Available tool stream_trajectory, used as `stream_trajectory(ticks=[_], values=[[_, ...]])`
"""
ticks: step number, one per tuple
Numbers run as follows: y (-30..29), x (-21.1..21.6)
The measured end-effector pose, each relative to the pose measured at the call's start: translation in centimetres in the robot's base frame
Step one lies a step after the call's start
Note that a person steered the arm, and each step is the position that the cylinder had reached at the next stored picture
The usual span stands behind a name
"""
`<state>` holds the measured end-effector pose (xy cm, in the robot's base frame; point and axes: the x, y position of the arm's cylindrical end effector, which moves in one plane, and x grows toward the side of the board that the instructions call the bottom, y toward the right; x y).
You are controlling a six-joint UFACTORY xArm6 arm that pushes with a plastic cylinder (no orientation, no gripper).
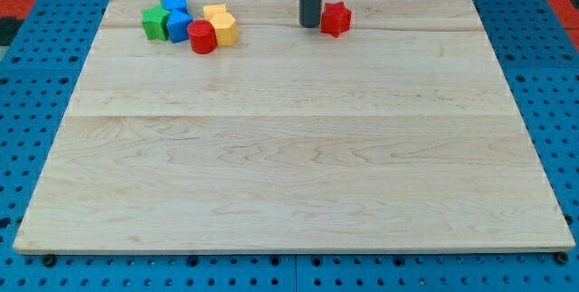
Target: Move the red star towards the top right corner
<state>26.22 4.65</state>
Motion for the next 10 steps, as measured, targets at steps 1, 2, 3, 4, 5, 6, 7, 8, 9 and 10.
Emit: stream_trajectory(ticks=[1, 2, 3, 4, 5, 6, 7, 8, 9, 10], values=[[2.8, -0.7], [3.2, -2.1], [5.3, -3.9], [7.3, -2.3], [5.4, -3.6], [2.7, -3.7], [2.9, -1.5], [5.6, 0.9], [8.9, 1.1], [7.8, 1.4]])
